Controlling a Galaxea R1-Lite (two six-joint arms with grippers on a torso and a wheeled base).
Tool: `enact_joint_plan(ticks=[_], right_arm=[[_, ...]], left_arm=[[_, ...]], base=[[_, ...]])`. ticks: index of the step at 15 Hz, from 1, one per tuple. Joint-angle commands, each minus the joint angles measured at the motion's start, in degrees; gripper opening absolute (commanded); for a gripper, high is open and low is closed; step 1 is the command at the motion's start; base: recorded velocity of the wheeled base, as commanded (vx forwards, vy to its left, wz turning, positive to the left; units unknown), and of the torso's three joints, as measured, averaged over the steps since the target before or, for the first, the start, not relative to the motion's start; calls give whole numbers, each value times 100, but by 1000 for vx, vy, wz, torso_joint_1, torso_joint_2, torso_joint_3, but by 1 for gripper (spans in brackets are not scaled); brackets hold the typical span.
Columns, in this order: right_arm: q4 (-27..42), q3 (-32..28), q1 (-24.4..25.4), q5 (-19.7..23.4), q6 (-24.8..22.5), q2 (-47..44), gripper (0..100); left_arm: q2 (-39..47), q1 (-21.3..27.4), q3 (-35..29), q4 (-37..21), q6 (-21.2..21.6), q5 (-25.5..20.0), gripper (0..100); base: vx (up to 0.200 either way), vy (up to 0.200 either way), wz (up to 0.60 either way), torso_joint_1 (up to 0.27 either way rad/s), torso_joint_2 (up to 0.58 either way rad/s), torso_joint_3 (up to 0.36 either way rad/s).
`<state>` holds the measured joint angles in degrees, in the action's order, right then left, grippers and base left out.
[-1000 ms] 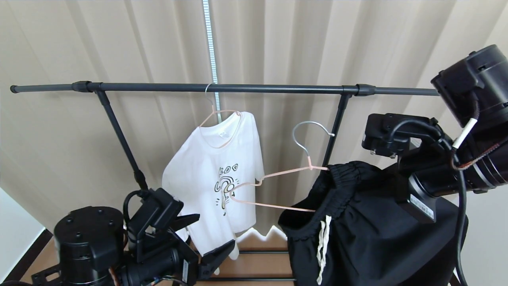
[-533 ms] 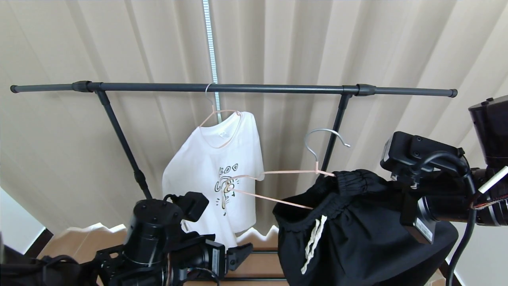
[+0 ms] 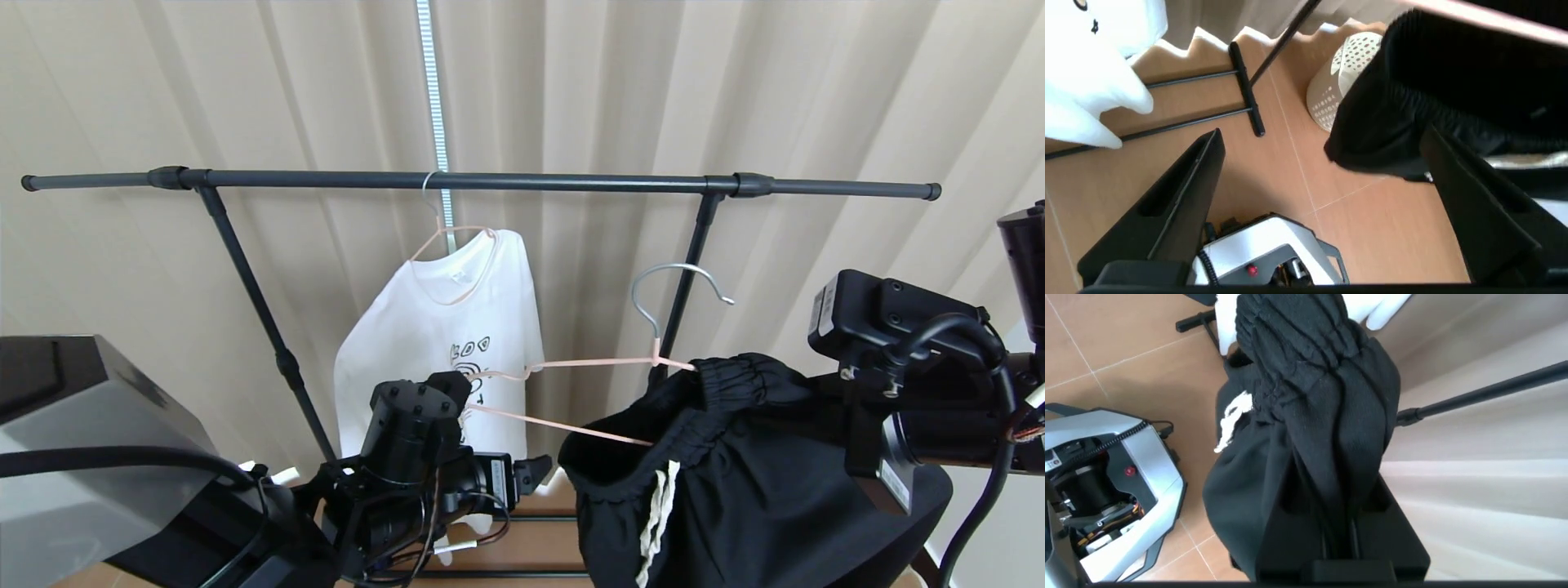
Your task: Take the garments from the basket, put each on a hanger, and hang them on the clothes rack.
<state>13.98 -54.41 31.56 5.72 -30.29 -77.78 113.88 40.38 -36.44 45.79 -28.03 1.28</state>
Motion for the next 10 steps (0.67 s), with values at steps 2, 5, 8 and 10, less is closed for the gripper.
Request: enact_joint_plan(ticks=[2, 5, 8, 10], right_arm=[[-1, 0, 34, 8, -3, 8, 0], [8, 9, 228, 35, 120, 52, 0], [-1, 0, 263, 35, 129, 96, 0], [-1, 0, 263, 35, 129, 131, 0]], left_arm=[[266, 32, -303, 0, -1, 4, 100], [424, 208, -557, 9, 8, 4, 100], [732, 269, -751, 9, 8, 4, 100], [881, 278, -830, 9, 16, 13, 100]], base=[[0, 0, 0, 0, 0, 0], [0, 0, 0, 0, 0, 0], [0, 0, 0, 0, 0, 0], [0, 0, 0, 0, 0, 0]])
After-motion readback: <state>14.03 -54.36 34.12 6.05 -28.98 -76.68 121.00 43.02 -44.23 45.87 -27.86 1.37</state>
